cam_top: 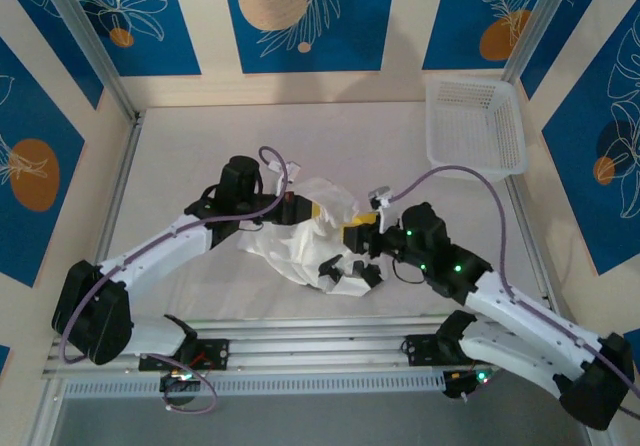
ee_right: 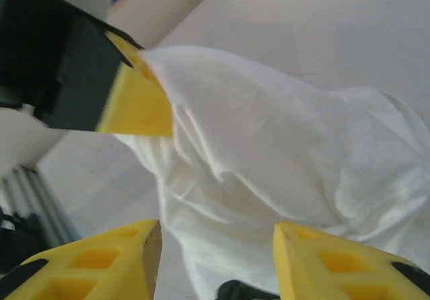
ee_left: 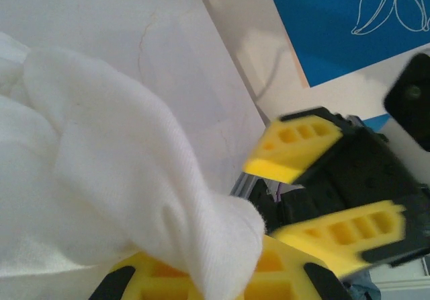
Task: Fold the inside-out t-shirt
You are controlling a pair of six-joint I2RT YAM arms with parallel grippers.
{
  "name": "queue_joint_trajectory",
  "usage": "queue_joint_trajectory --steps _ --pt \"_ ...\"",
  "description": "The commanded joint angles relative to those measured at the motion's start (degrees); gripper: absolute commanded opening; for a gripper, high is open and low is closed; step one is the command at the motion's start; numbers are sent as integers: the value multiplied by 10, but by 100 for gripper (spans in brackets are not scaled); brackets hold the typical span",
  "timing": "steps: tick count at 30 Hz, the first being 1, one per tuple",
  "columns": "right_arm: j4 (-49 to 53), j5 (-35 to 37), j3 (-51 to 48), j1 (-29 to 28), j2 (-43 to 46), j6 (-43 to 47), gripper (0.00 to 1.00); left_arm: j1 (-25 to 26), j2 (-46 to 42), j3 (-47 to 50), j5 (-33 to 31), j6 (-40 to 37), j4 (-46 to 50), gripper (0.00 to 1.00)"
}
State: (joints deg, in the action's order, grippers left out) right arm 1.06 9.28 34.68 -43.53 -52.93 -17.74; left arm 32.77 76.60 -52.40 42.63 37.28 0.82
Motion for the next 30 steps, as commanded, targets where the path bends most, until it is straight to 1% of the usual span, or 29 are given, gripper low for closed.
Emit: queue_joint_trajectory --steps 1,4,5,6,7,8,9,10,11,13,14,15,16,17,18,20,22,24,27,28,30 --pt "-77 42 4 -1 -71 118 50 -4 -10 -28 13 -18 22 0" --pt "-106 43 24 7 -132 139 51 -3 -19 -31 9 -23 31 0" --pt "-107 33 32 10 -147 139 49 -3 -23 -31 6 -27 35 0" --pt "-105 18 40 11 -159 138 42 -4 -26 -32 0 -32 42 0" --pt "-101 5 45 11 -165 134 29 -4 -30 -33 -8 -39 51 0" --pt "-92 -15 52 11 -165 126 12 -6 -32 -35 -20 -49 63 0" --pt "-79 -38 58 11 -157 114 2 -12 -33 -37 -35 -62 78 0" --pt "-65 -62 62 10 -145 102 0 -17 -31 -41 -50 -81 95 0" --pt "-50 -99 67 10 -125 84 0 -25 -25 -47 -84 -113 124 0" --pt "-40 -199 68 9 -87 44 0 -32 -2 -76 -183 -168 206 0" --pt "-36 -260 72 9 -72 20 0 -32 13 -95 -233 -193 245 0" --pt "-32 -310 78 9 -62 -6 0 -32 22 -104 -253 -206 257 0" --pt "-34 -342 82 9 -53 -27 0 -32 24 -99 -253 -209 245 5" --pt "-45 -367 83 10 -45 -52 0 -34 21 -86 -250 -208 222 17" --pt "-64 -382 79 12 -38 -73 0 -33 16 -73 -247 -202 200 25" --pt "-79 -380 76 20 -35 -97 0 -33 8 -59 -247 -199 181 36" --pt "-67 -352 80 37 -43 -112 0 -34 -4 -59 -262 -208 195 47" --pt "-51 -312 82 59 -55 -132 0 -34 -35 -51 -284 -219 213 54" --pt "-47 -265 78 81 -76 -159 0 -33 -105 -16 -290 -207 222 61" --pt "-48 -250 76 83 -79 -163 0 -32 -126 -1 -284 -186 219 61" --pt "-50 -229 74 85 -88 -167 0 -30 -174 37 -246 -111 194 62"
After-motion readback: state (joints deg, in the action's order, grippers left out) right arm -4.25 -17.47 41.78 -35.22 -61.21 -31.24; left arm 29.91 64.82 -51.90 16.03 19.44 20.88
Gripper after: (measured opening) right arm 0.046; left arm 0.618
